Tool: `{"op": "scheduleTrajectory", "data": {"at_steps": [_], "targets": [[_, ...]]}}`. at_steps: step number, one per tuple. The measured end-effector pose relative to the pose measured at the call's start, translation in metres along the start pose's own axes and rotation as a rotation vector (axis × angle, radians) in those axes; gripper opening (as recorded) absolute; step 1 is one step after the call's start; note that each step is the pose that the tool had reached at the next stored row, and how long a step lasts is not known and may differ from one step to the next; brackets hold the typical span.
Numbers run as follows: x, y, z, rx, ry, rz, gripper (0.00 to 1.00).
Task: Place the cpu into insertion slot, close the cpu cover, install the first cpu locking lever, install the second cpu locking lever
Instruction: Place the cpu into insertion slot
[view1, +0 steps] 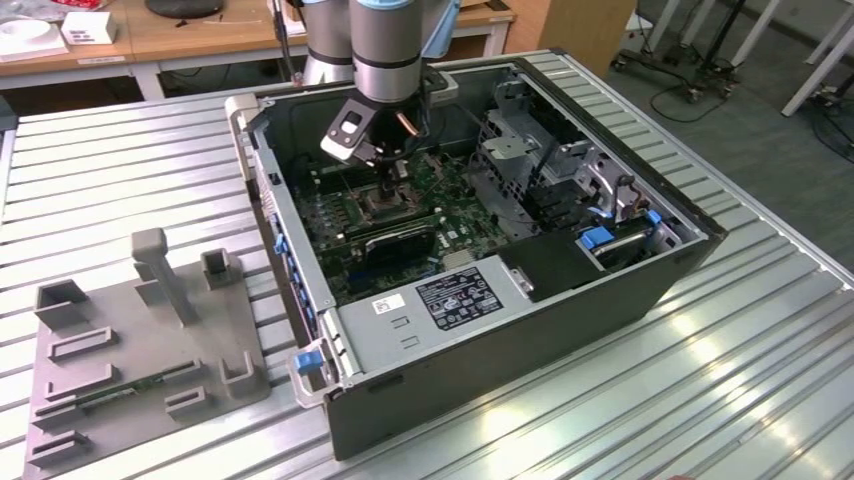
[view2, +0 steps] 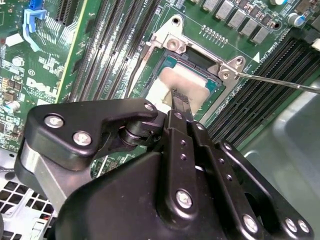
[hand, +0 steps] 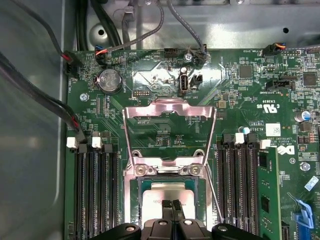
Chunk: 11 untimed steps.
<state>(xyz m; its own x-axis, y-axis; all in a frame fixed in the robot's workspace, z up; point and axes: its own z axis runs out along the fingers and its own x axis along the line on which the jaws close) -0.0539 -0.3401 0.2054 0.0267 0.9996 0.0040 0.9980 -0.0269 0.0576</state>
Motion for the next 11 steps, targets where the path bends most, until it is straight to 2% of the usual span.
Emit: {"op": "scheduleTrajectory", "data": {"at_steps": [7, 11], "targets": [[0.0027, -0.0001, 0.0004, 0.0, 0.0, 0.0, 0.11], [0.0033, -0.0003, 0.0036, -0.0001, 0.0002, 0.0, 0.11]]}}
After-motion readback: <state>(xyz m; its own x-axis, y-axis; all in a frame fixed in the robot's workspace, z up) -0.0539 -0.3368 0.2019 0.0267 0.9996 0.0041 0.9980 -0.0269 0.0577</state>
